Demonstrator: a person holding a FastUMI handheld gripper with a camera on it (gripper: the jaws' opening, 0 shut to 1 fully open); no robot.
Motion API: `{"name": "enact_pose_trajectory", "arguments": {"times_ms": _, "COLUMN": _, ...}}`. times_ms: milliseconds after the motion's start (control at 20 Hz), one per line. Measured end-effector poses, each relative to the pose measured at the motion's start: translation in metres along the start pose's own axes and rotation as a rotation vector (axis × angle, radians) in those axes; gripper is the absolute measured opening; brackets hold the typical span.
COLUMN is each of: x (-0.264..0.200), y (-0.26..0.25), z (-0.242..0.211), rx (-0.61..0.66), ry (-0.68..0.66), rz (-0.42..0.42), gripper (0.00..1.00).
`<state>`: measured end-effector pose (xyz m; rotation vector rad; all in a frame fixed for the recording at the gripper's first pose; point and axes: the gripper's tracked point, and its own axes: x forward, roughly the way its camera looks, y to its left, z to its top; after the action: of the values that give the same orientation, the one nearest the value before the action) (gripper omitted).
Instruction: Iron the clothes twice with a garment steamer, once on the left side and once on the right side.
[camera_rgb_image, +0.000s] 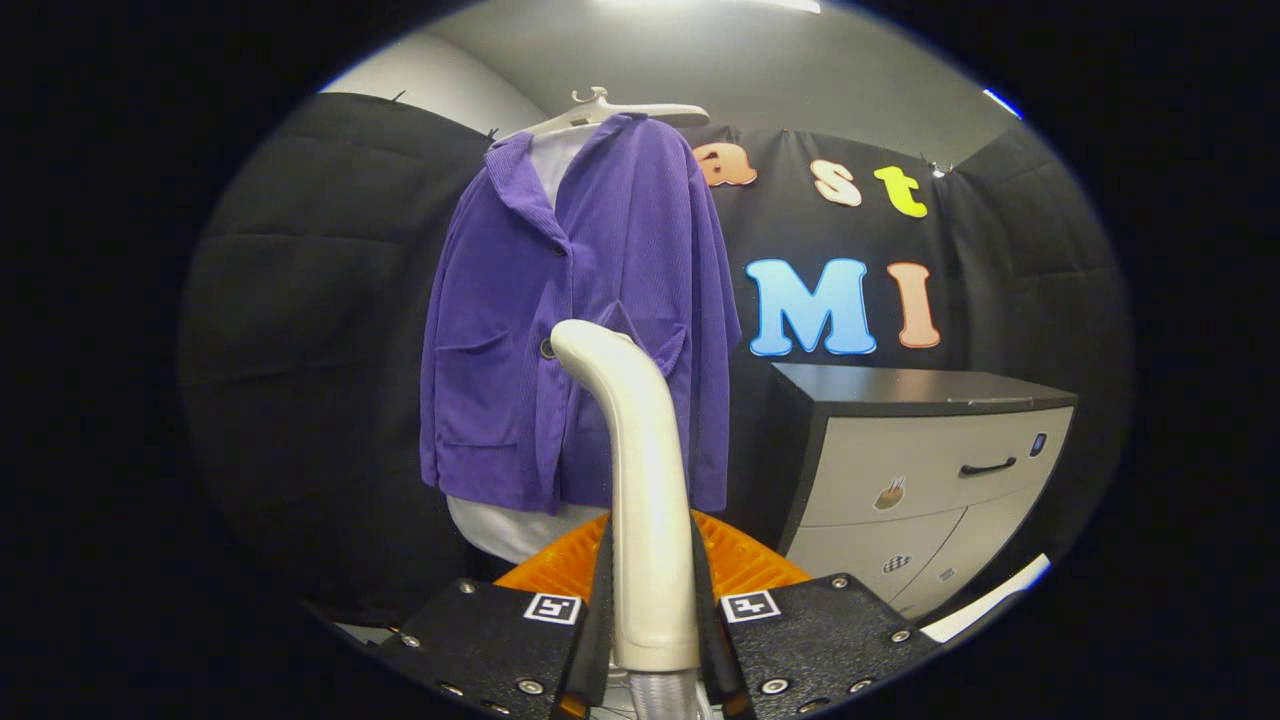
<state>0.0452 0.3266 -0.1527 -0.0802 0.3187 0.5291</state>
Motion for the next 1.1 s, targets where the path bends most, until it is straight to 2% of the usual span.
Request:
{"name": "enact_pose_trajectory", "arguments": {"times_ms": 300, "x": -0.003, "y": -0.004, "z": -0.048, "rx": 0.029, "ry": 0.108, "rz": -0.007, "gripper": 0.37}}
{"name": "enact_pose_trajectory", "arguments": {"times_ms": 500, "x": -0.010, "y": -0.002, "z": -0.048, "rx": 0.029, "ry": 0.102, "rz": 0.007, "gripper": 0.36}}
{"name": "enact_pose_trajectory", "arguments": {"times_ms": 700, "x": -0.022, "y": 0.009, "z": -0.005, "rx": 0.030, "ry": 0.028, "rz": 0.046, "gripper": 0.36}}
{"name": "enact_pose_trajectory", "arguments": {"times_ms": 1100, "x": -0.029, "y": 0.022, "z": 0.132, "rx": 0.047, "ry": -0.179, "rz": 0.091, "gripper": 0.36}}
